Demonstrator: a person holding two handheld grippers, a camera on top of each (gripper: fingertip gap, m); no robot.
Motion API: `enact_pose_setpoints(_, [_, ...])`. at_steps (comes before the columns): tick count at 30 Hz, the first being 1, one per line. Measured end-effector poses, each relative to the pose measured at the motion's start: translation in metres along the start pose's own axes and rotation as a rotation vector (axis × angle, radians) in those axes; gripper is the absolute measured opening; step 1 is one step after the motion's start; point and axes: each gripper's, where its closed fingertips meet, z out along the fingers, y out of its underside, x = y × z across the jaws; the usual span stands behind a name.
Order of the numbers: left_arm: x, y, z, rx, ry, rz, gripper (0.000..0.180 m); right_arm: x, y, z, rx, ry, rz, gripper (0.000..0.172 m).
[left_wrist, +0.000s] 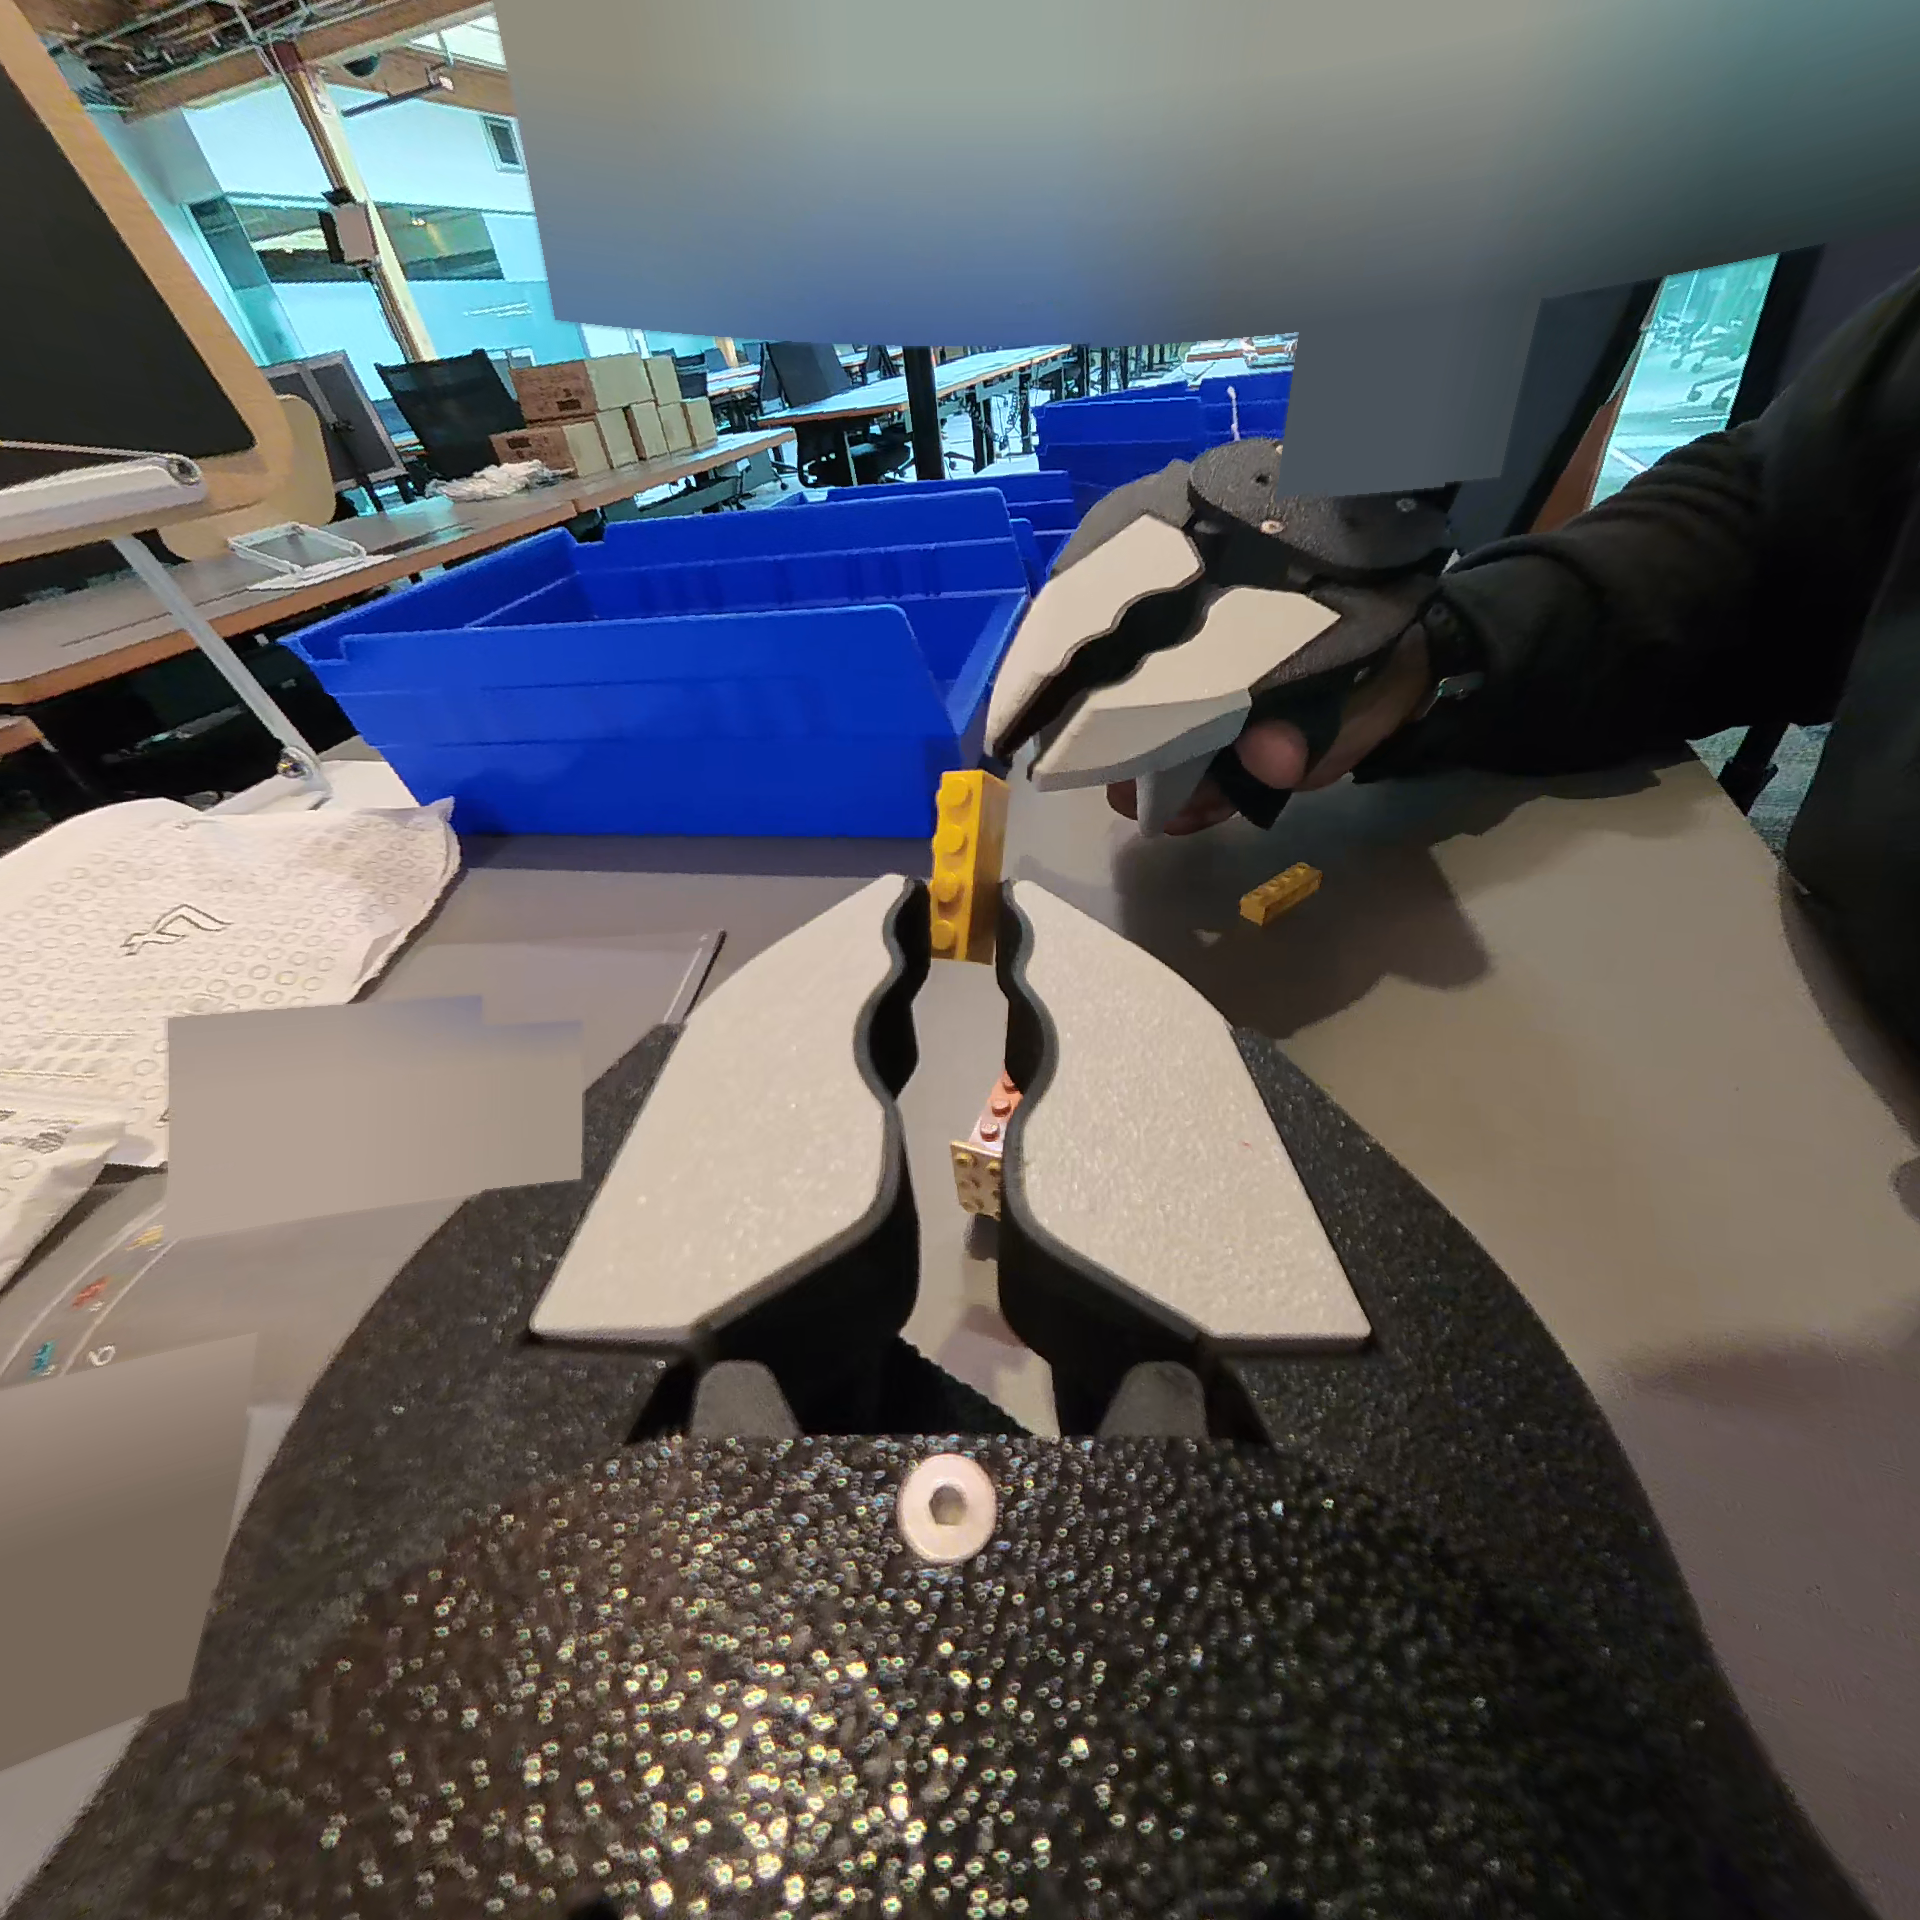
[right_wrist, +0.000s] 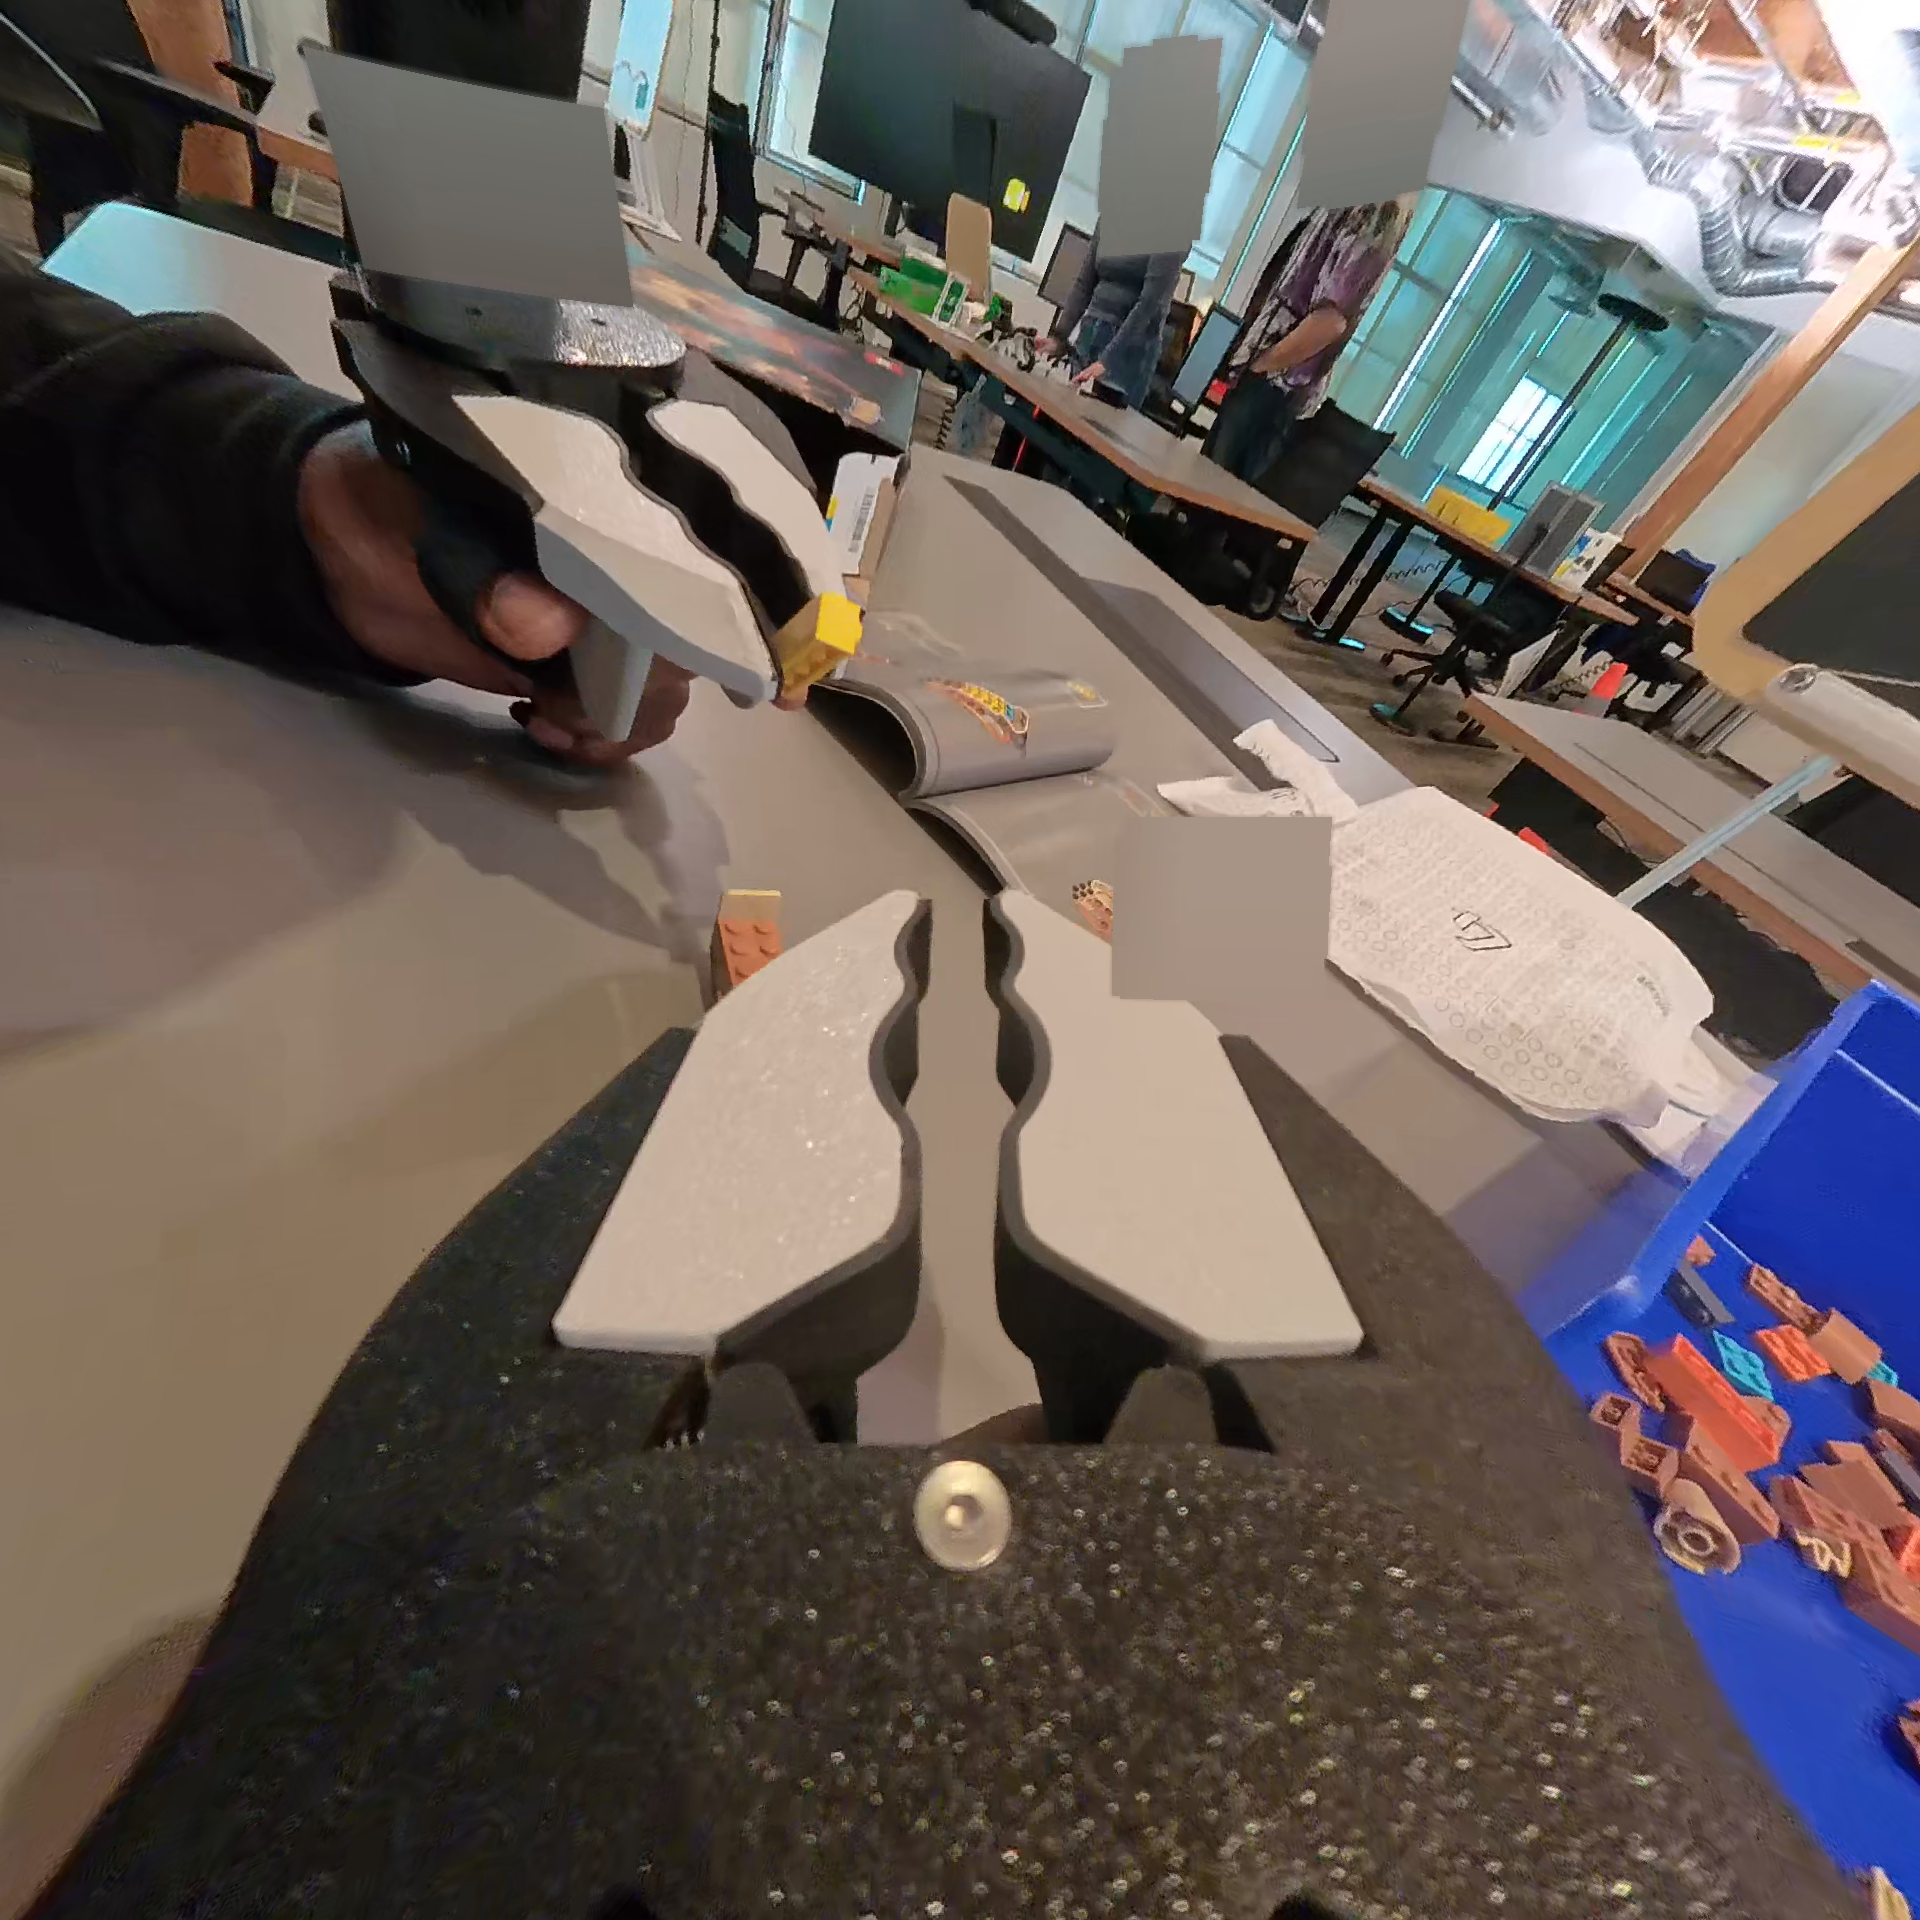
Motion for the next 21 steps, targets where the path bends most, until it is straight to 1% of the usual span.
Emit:
enact_pose_setpoints(11, [-0.013, 0.004, -0.004, -0.022, -0.057, 0.024, 0.012, -0.005, 0.000, 0.002, -0.003, 0.009, -0.050, 0.010])
enact_pose_setpoints(21, [-0.011, 0.005, -0.003, -0.032, -0.057, 0.042, 0.012, 0.004, 0.008, 0.003, -0.004, 0.041, -0.015, 0.010])
